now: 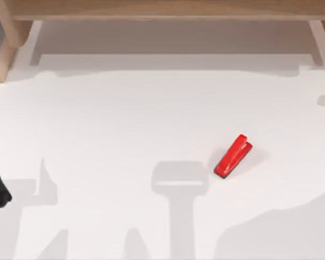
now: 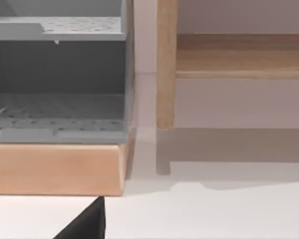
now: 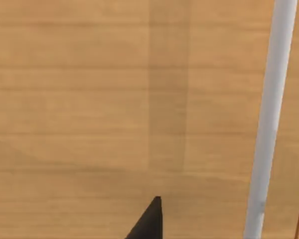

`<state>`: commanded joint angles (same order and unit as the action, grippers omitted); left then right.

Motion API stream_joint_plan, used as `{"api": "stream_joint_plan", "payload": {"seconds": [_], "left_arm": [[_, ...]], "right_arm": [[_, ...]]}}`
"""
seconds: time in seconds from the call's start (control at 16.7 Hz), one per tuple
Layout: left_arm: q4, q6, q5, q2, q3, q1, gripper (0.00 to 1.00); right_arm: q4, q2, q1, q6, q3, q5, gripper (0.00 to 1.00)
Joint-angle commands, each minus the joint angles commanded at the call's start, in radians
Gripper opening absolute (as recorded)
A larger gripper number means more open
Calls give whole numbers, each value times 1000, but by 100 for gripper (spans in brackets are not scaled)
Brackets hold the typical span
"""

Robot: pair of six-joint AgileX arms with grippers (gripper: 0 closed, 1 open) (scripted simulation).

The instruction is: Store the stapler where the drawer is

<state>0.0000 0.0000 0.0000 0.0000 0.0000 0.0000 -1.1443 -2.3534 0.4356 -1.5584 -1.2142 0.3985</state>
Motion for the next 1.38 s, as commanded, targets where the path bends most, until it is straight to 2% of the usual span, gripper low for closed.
{"api": "stream_joint_plan", "payload": {"seconds": [0.36,0.96,1.38], "left_arm": [[0,0,0,0,0,0,100],[0,0,0,0,0,0,100],[0,0,0,0,0,0,100]], "right_arm": [[0,0,0,0,0,0,2],[0,1,5,2,4,0,0],[-119,96,55,4,228,53,0]]}}
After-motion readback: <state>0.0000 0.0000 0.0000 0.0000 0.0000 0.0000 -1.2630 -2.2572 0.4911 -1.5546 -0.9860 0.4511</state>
